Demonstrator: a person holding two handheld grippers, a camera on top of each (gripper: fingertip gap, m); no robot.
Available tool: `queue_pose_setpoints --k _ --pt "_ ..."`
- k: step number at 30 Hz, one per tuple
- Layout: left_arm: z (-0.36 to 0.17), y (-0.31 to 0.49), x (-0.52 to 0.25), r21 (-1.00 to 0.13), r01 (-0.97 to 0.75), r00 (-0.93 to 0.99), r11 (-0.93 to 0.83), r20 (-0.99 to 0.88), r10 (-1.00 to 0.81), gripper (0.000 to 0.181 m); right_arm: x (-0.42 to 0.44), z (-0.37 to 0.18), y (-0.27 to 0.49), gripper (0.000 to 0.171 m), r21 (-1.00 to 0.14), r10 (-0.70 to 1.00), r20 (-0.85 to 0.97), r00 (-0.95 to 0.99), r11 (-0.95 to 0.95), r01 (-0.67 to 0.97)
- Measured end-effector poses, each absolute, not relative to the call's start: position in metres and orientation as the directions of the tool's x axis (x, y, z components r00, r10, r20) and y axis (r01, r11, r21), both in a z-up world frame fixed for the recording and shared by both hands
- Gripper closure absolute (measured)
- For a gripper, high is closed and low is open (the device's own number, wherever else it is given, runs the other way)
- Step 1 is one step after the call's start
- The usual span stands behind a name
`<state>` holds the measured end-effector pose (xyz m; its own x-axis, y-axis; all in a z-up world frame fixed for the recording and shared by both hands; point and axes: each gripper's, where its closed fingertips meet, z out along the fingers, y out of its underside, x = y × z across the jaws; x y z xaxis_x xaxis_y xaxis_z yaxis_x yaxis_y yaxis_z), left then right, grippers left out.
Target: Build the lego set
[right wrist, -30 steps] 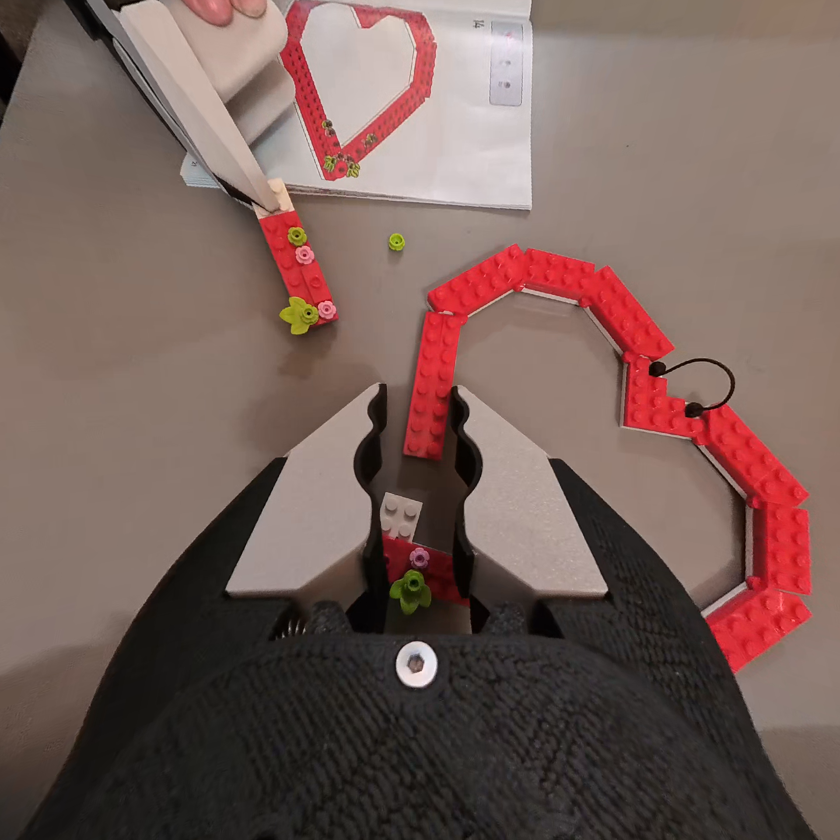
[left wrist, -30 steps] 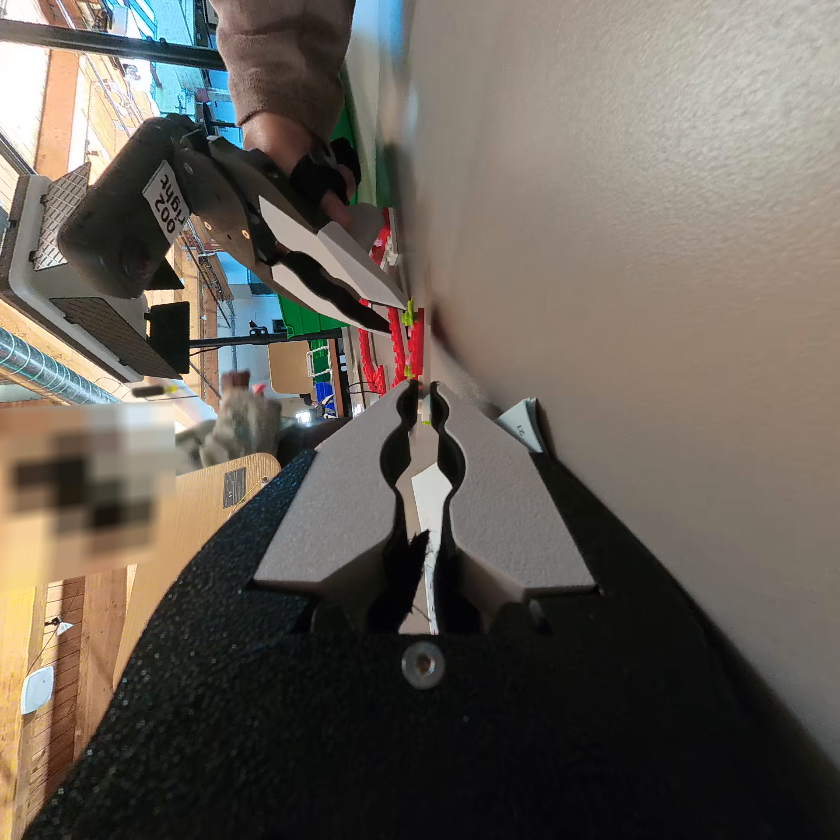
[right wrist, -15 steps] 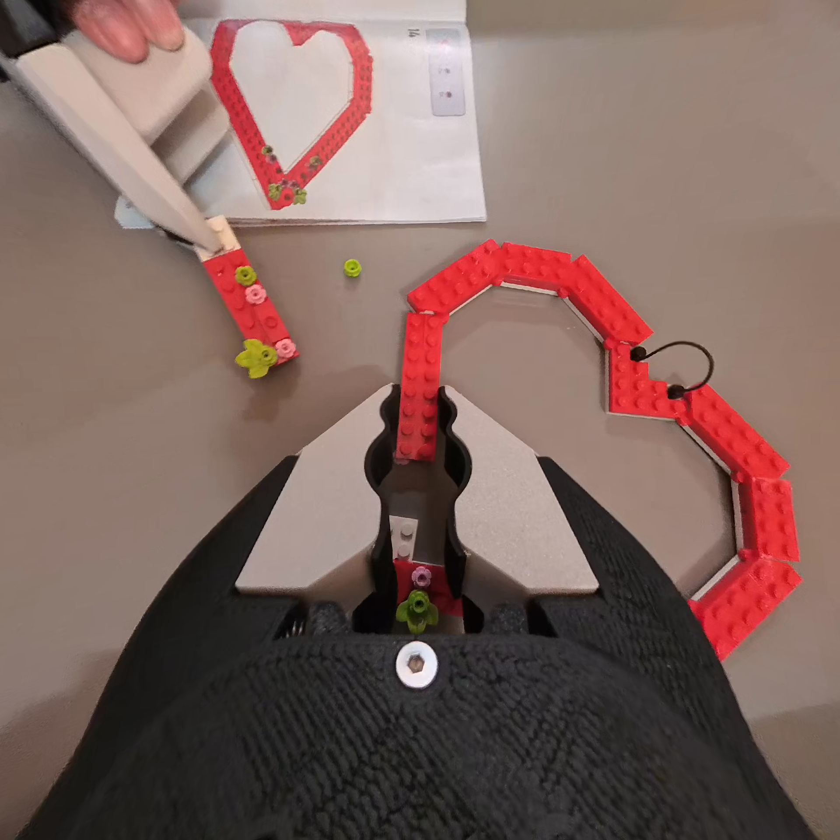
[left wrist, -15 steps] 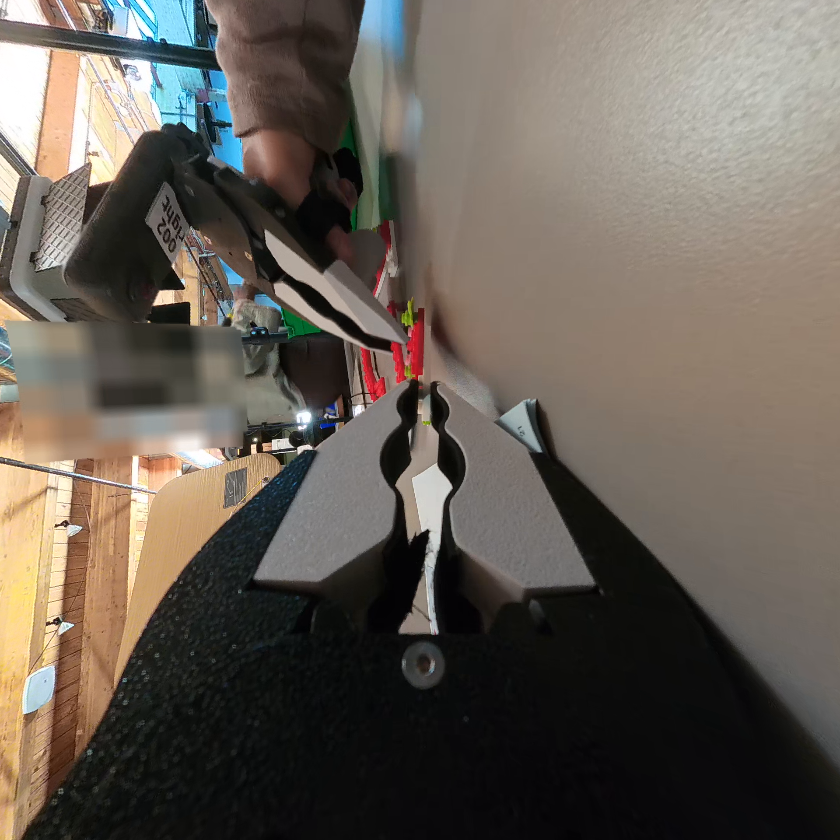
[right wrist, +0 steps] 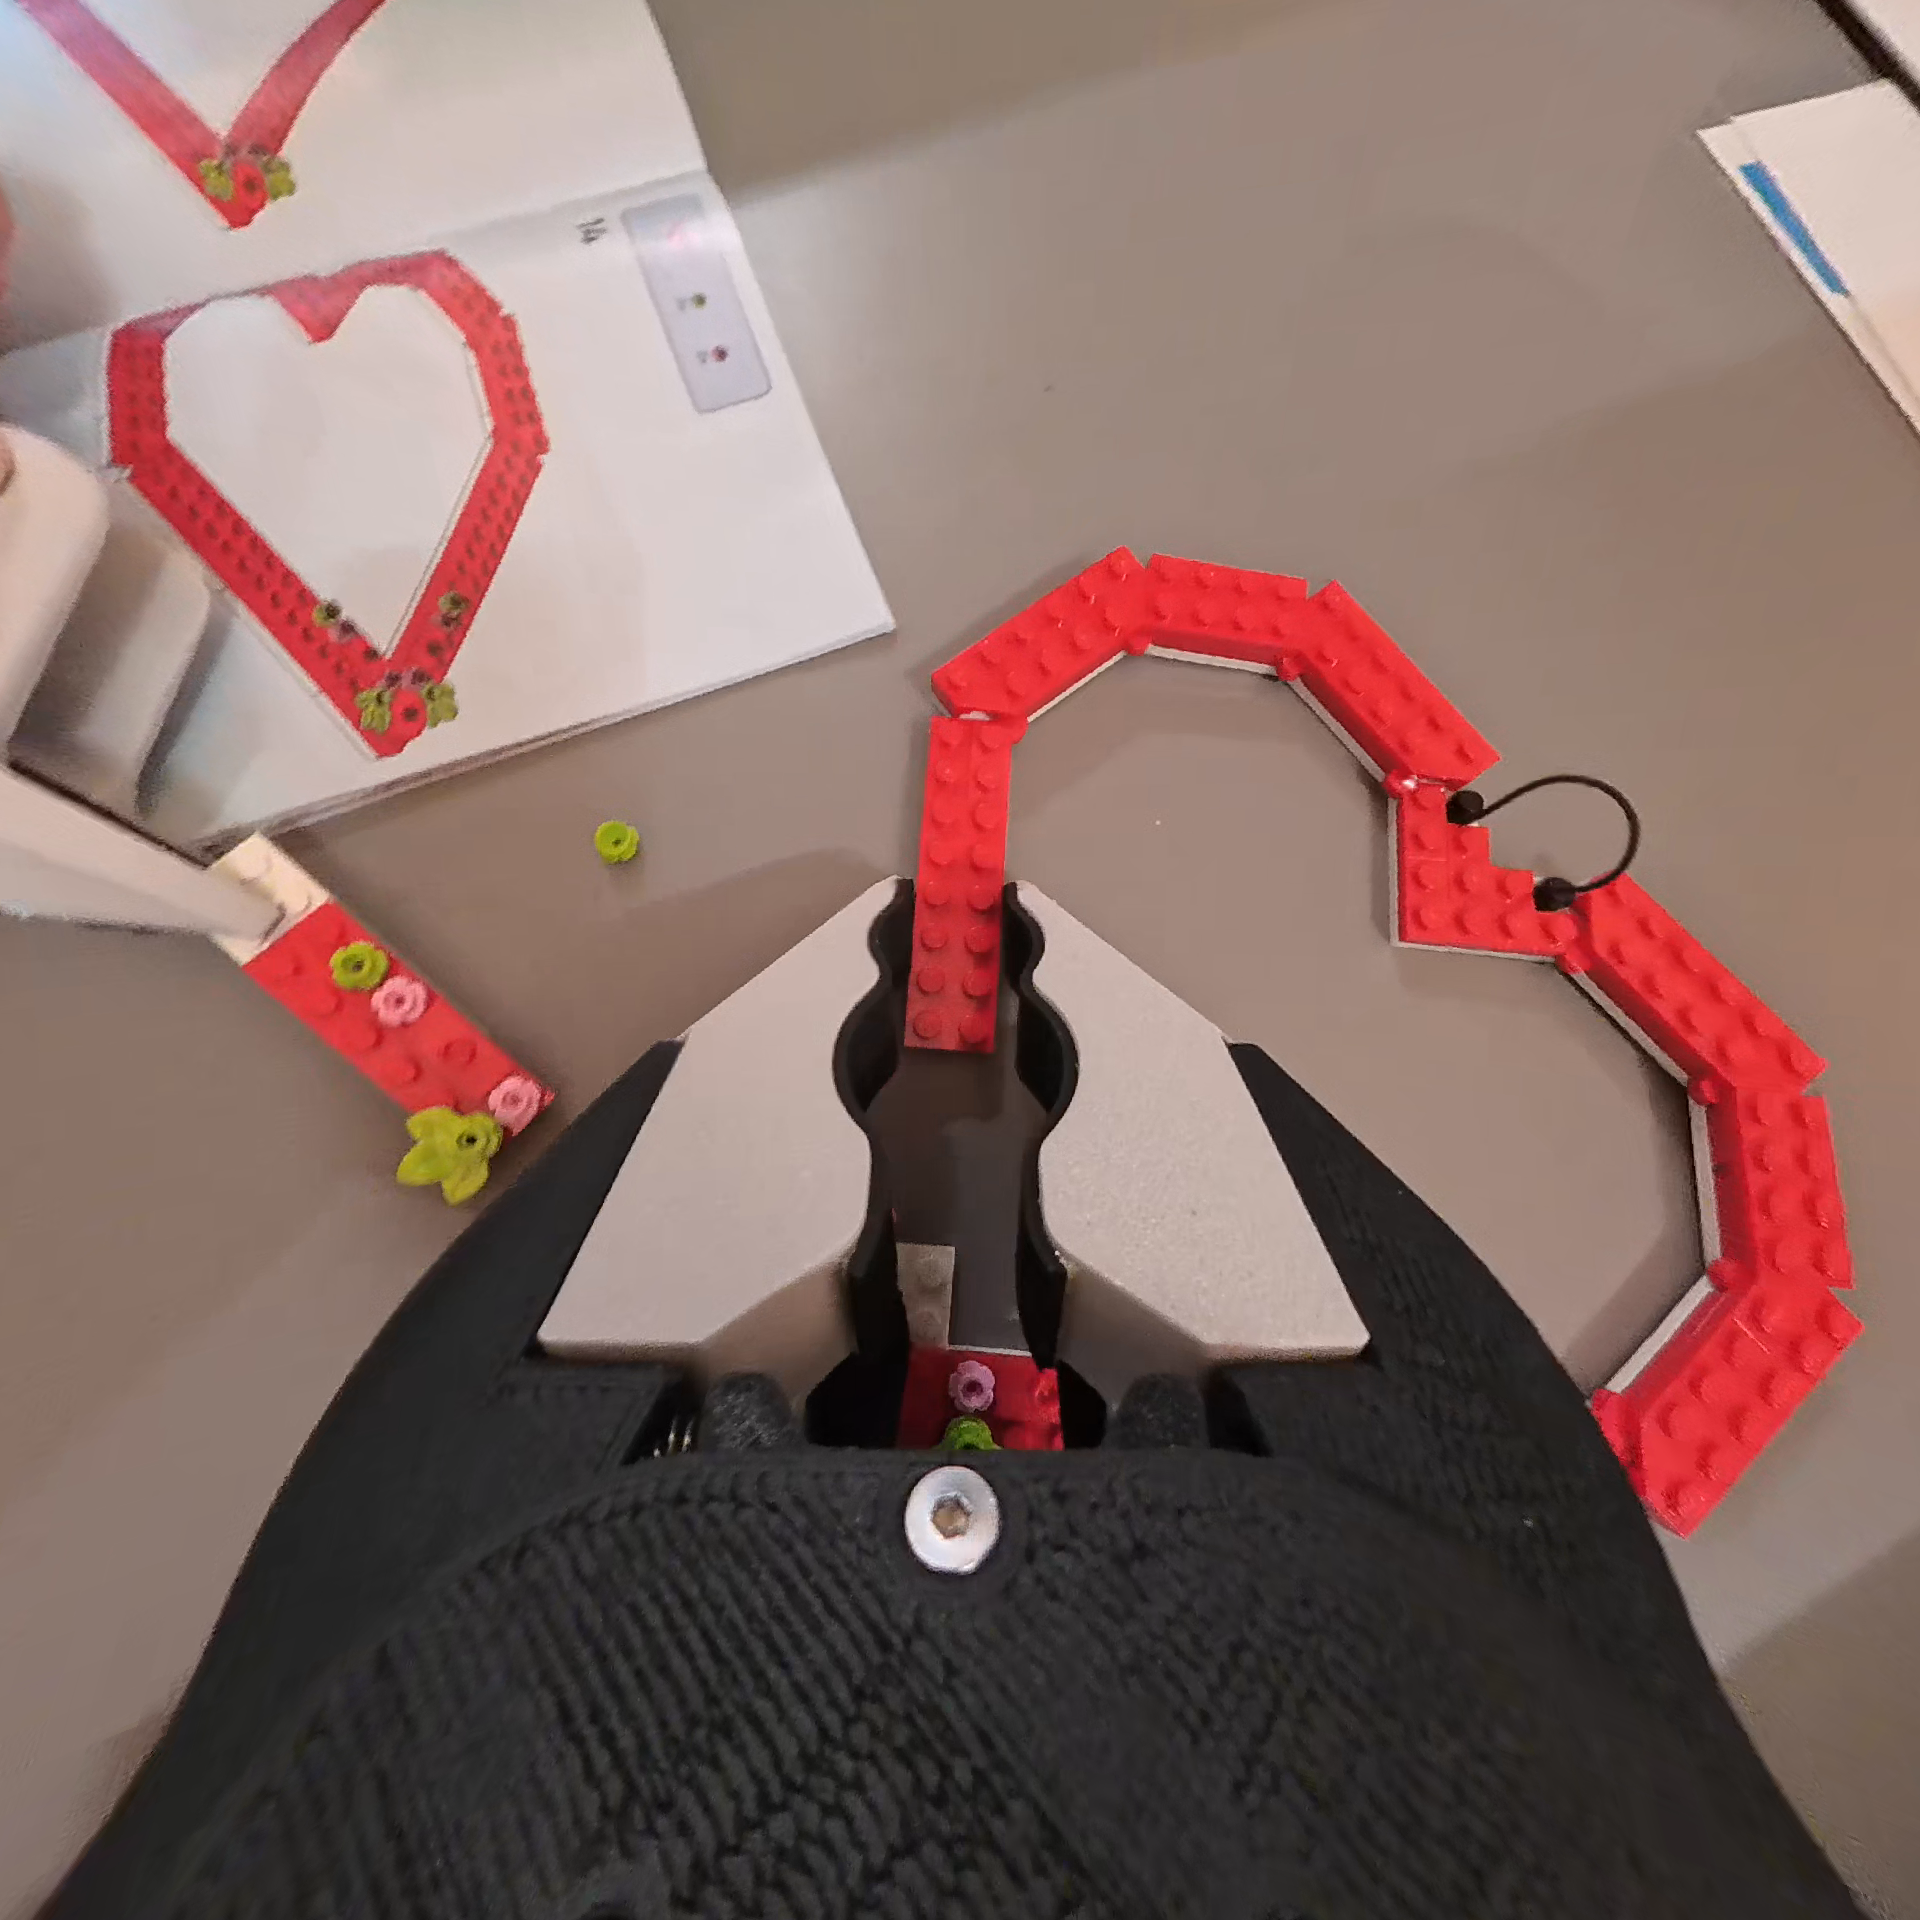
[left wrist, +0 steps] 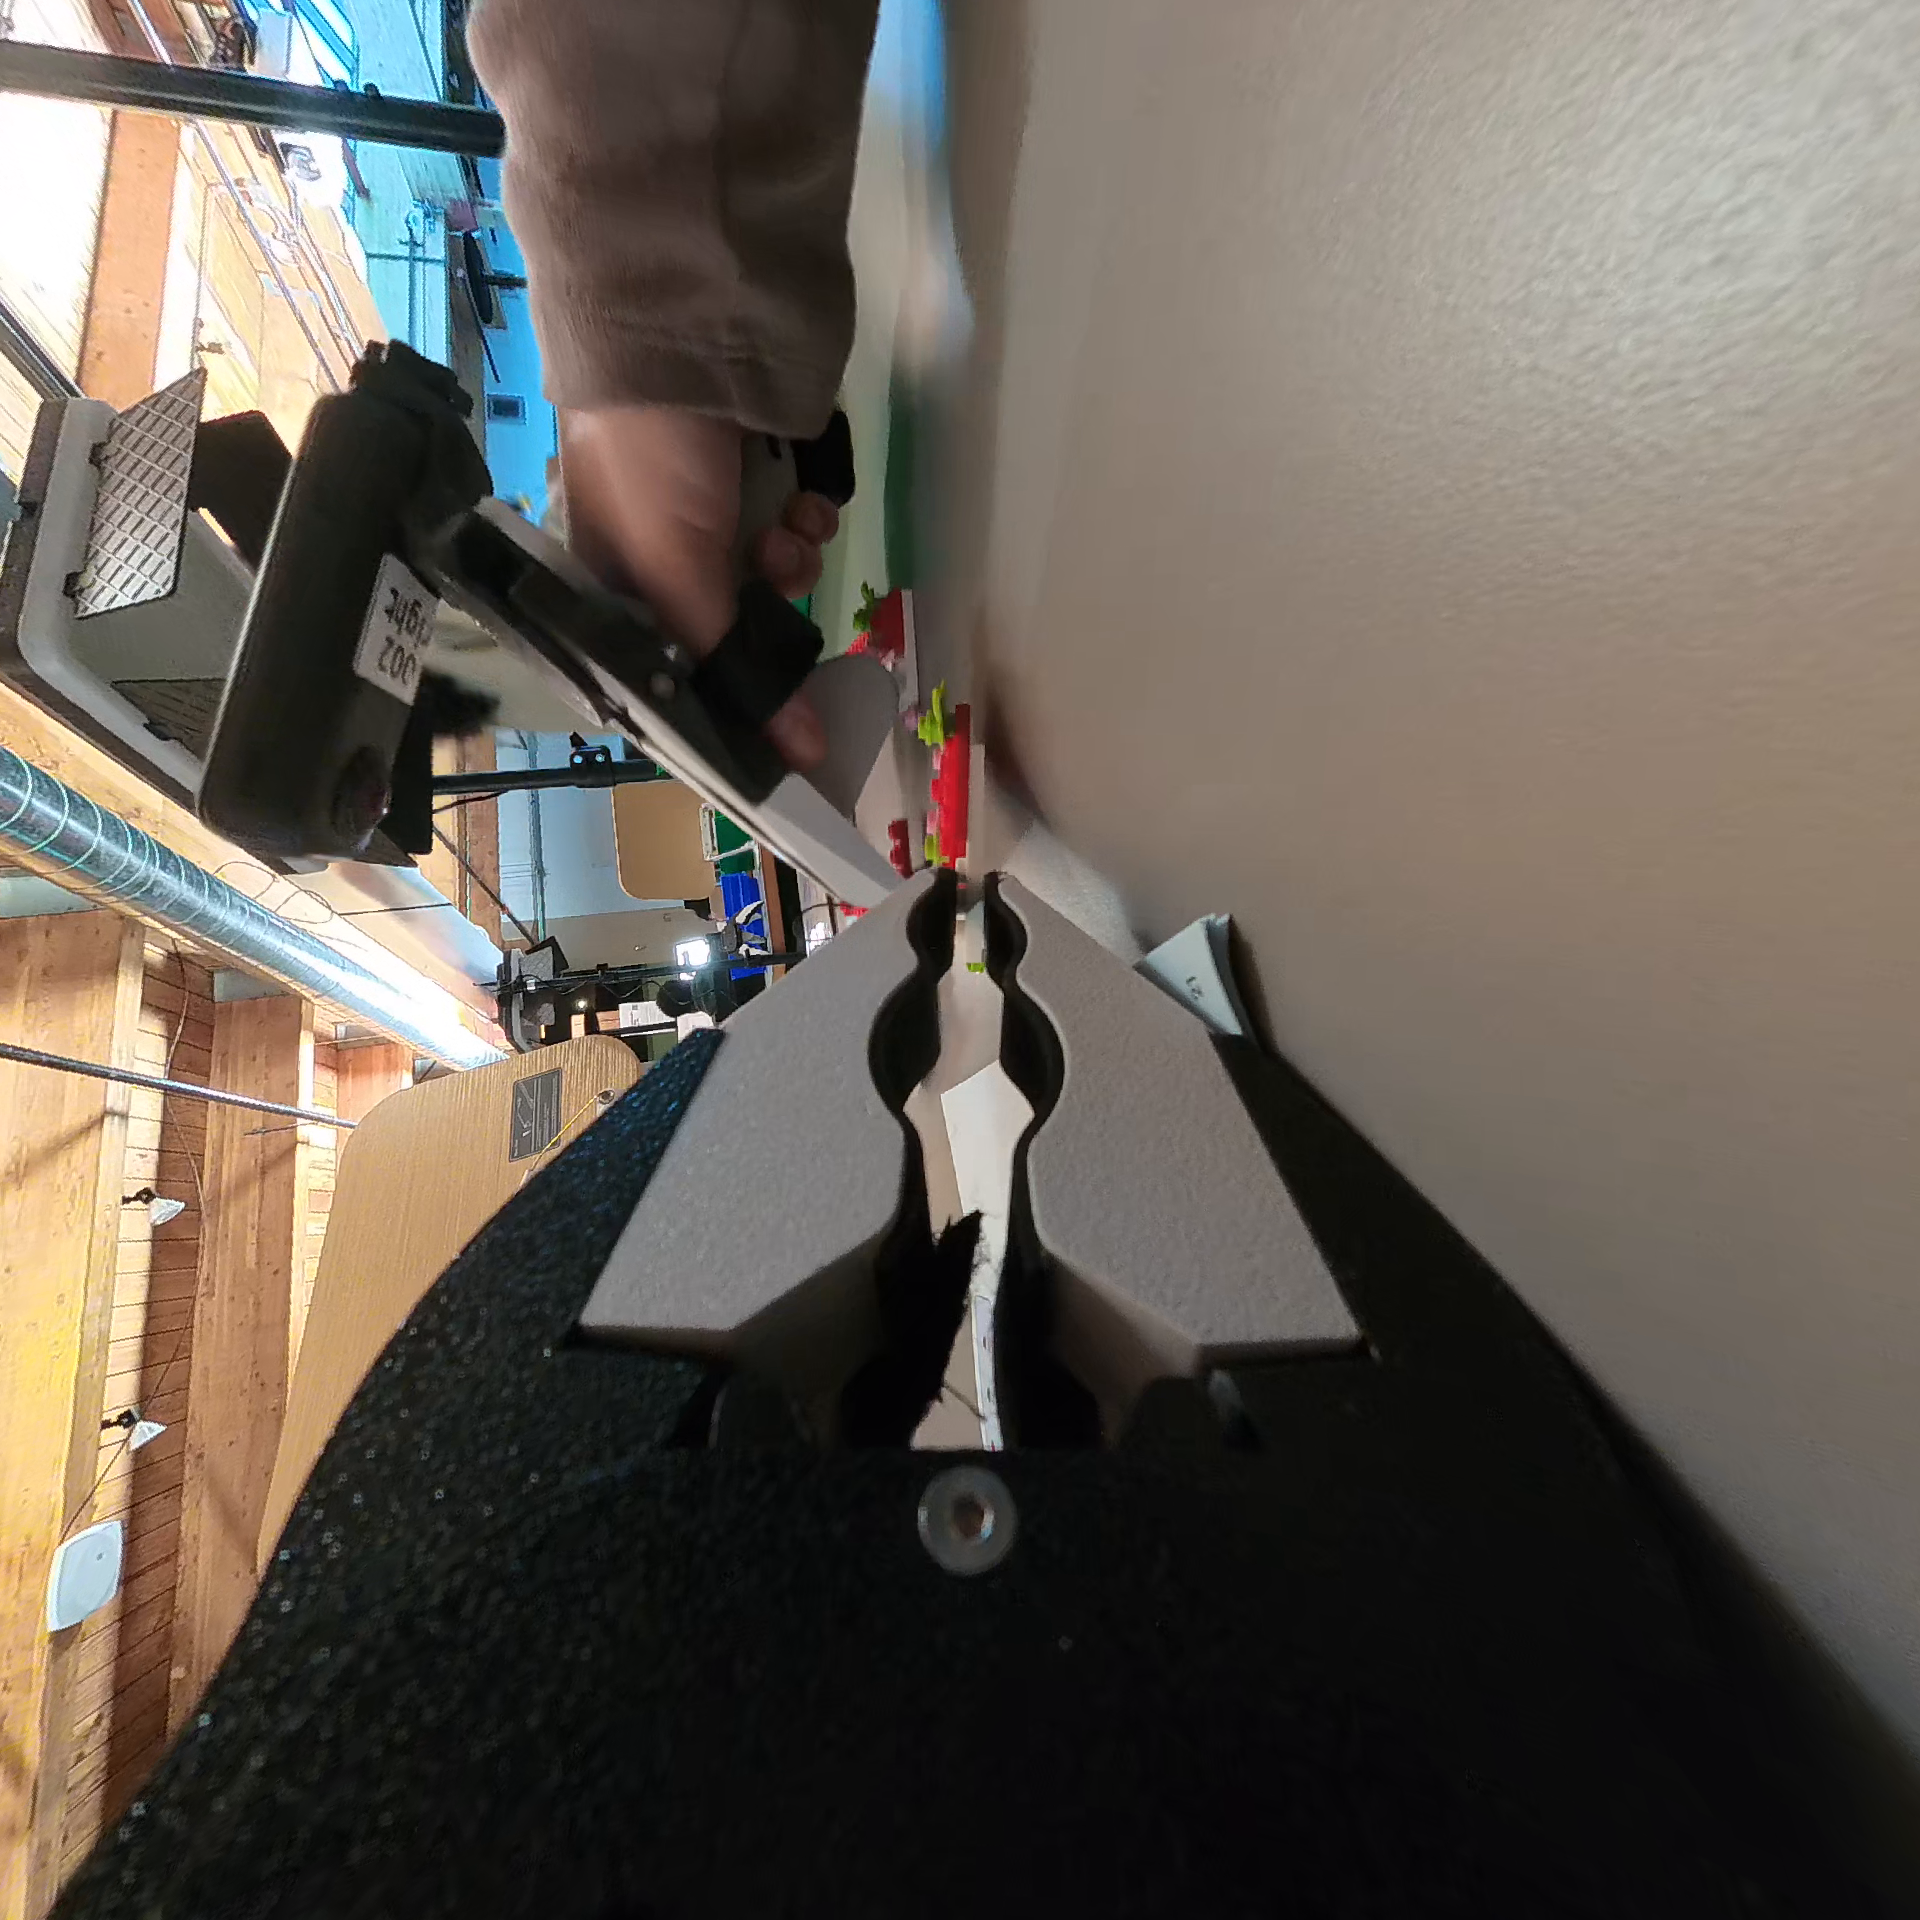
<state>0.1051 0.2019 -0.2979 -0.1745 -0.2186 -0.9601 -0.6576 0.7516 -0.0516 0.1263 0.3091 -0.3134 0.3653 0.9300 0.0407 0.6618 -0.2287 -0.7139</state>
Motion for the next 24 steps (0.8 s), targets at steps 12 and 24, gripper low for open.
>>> queue_pose_setpoints --k 12,24 --pt "-0.296 0.203 0.105 -0.055 -0.66 -0.173 0.749 -0.959 -0.223 0.179 0.121 -0.314 0.325 0.152 -0.723 0.872 0.01 0.489 -0.332 0.606" --pt "-0.295 0.203 0.104 -0.05 -0.661 -0.173 0.749 -0.961 -0.217 0.179 0.13 -0.265 0.32 0.142 -0.9 0.905 0.006 0.425 -0.181 0.397"
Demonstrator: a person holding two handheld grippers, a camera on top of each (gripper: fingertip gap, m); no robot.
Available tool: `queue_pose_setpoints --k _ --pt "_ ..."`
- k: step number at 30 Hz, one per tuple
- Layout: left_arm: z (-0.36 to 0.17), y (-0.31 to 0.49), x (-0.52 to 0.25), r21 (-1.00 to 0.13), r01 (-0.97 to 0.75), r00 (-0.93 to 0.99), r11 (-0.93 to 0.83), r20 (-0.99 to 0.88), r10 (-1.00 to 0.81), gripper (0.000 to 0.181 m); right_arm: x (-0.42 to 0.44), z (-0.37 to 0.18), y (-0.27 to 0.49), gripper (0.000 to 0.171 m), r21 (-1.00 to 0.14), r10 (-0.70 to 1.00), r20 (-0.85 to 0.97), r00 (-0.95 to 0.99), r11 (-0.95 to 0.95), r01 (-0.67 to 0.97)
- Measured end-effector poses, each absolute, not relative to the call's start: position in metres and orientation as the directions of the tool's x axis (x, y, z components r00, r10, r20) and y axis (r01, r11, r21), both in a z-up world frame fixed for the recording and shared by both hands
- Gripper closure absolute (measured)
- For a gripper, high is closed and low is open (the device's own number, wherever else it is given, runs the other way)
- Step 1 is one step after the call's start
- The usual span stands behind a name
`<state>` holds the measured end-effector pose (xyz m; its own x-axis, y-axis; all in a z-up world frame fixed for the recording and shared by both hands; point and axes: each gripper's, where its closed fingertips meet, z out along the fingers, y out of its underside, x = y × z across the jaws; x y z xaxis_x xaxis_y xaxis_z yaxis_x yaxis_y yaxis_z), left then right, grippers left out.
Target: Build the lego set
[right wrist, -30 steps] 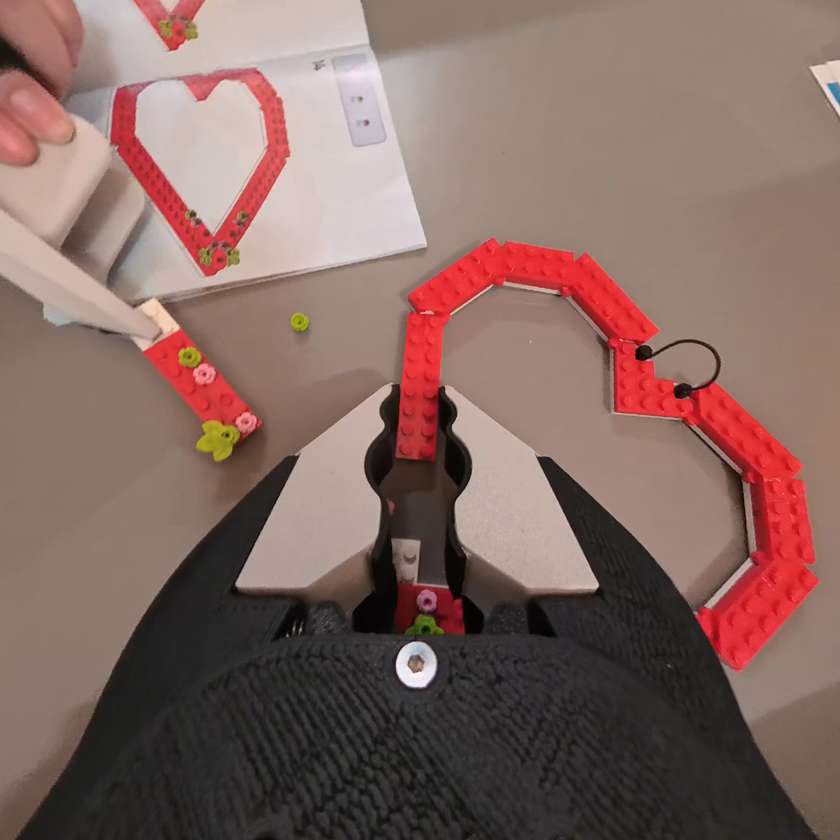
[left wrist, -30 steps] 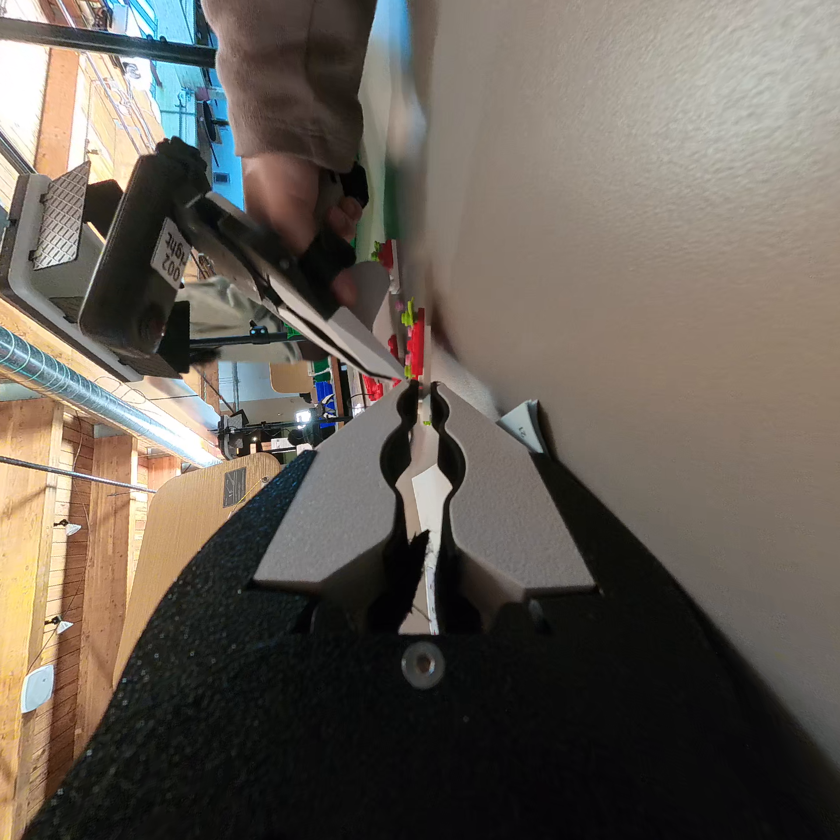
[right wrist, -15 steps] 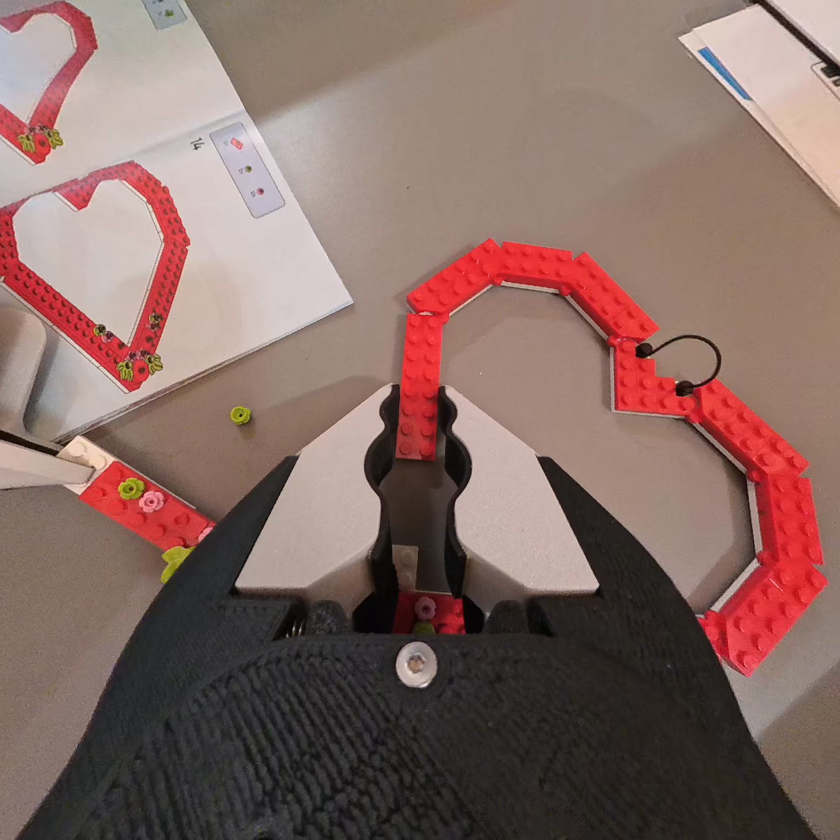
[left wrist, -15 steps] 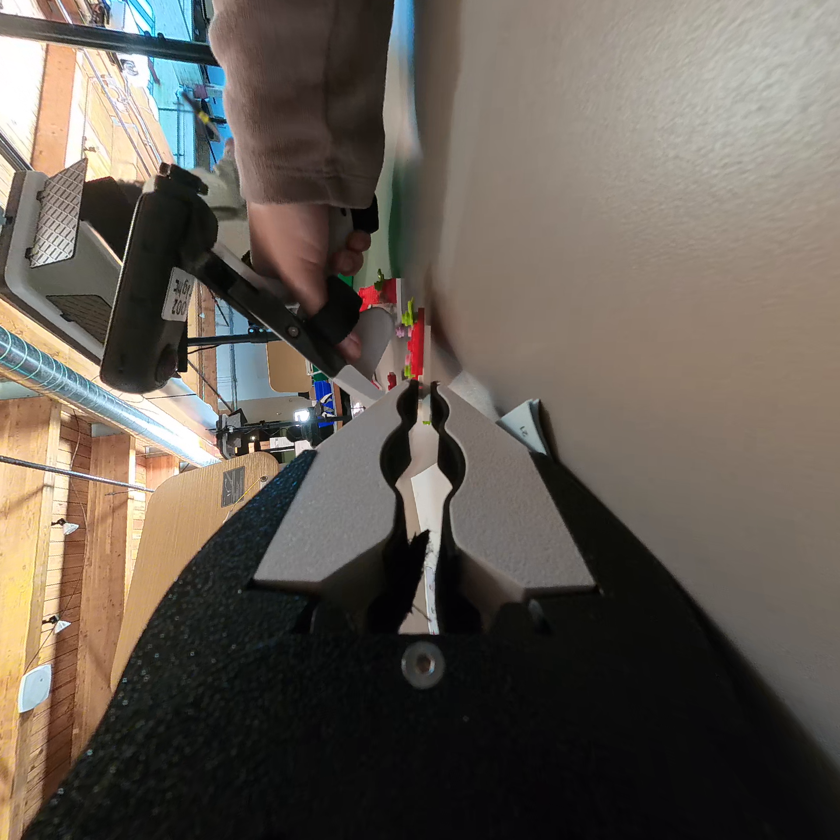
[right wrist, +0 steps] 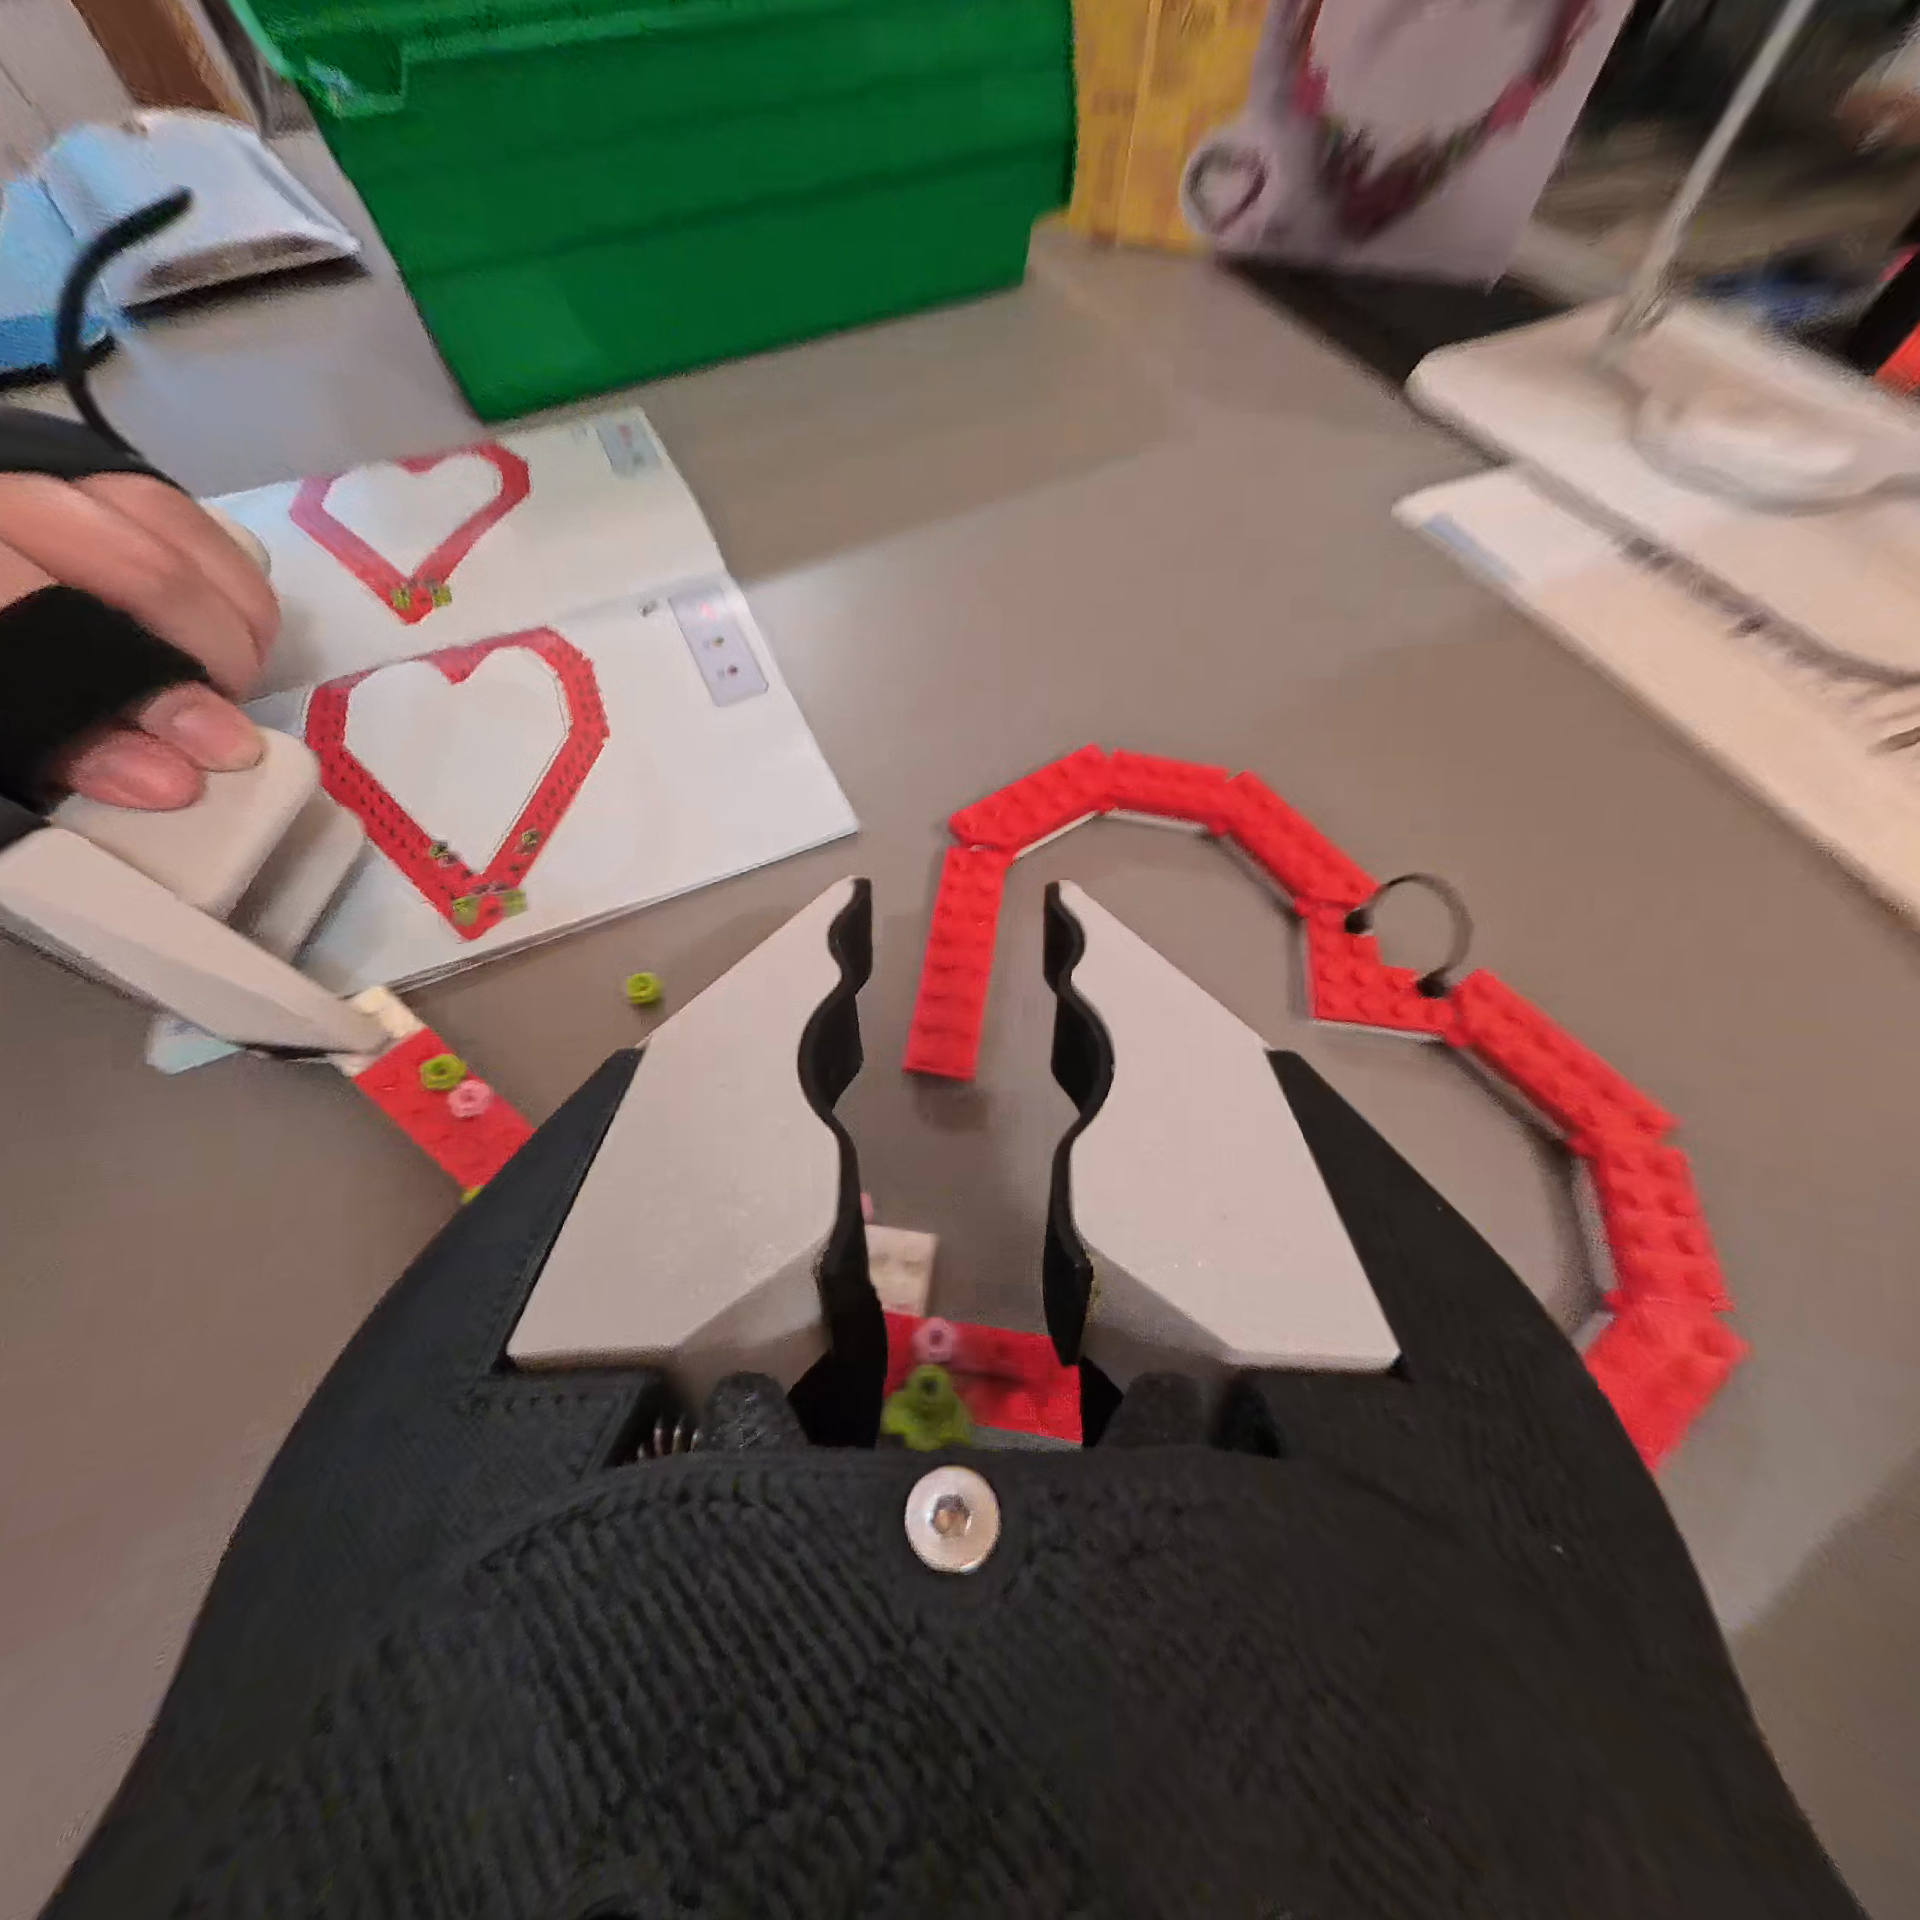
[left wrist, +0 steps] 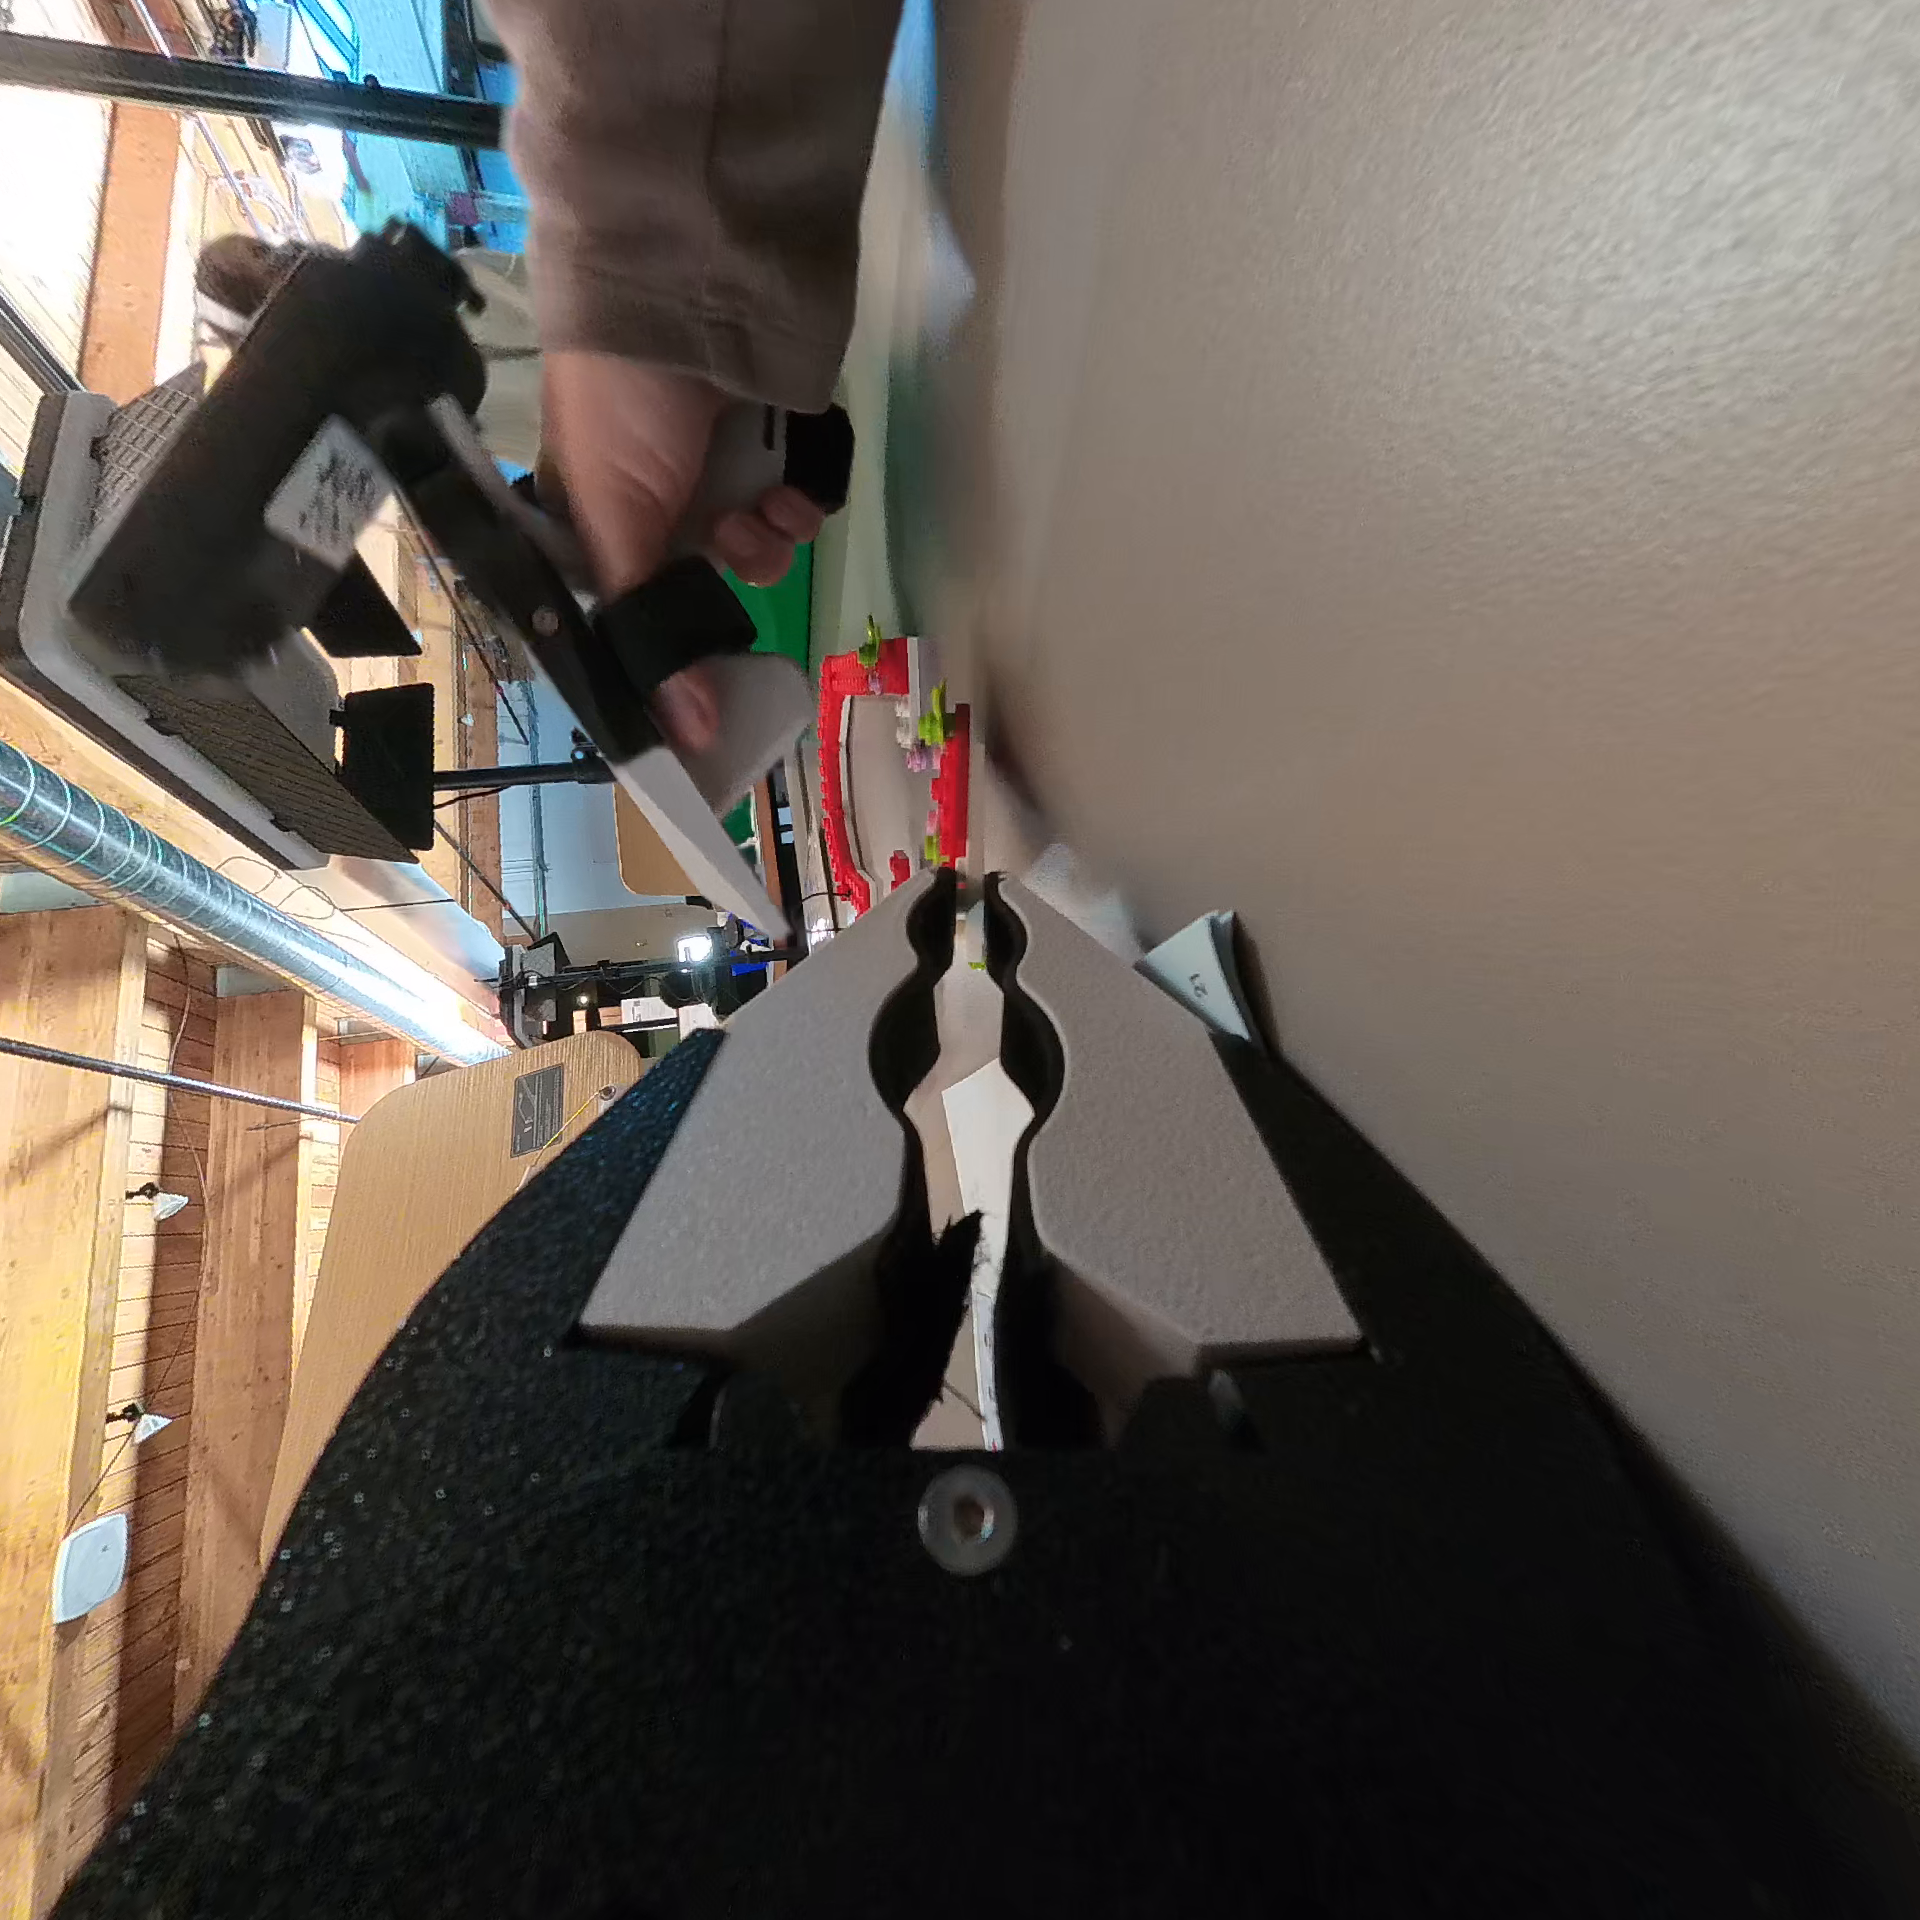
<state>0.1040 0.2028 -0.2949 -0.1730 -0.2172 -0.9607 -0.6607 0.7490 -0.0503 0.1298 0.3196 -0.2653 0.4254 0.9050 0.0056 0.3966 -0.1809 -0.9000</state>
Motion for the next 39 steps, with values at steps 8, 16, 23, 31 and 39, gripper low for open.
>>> queue_pose_setpoints --k 8,16,23,31,39 --pt "-0.294 0.203 0.104 -0.039 -0.663 -0.175 0.748 -0.963 -0.205 0.179 0.164 -0.206 0.325 0.159 -0.942 0.812 0.333 0.479 0.31 0.13" --pt "-0.291 0.201 0.105 -0.007 -0.654 -0.177 0.756 -0.971 -0.163 0.179 0.169 -0.201 0.326 0.16 -0.934 0.795 0.338 0.503 0.348 0.077" --pt "-0.275 0.192 0.108 -0.019 -0.606 -0.107 0.795 -0.989 -0.105 0.179 0.167 -0.203 0.326 0.161 -0.938 0.822 0.333 0.461 0.34 0.072" --pt "-0.283 0.19 0.11 0.015 -0.606 -0.151 0.795 -0.984 -0.097 0.179 0.164 -0.206 0.323 0.162 -0.93 0.818 0.358 0.45 0.354 0.098" --pt "-0.282 0.19 0.11 -0.006 -0.599 -0.137 0.801 -0.984 -0.11 0.179 0.164 -0.206 0.322 0.162 -0.929 0.818 0.361 0.447 0.357 0.098"
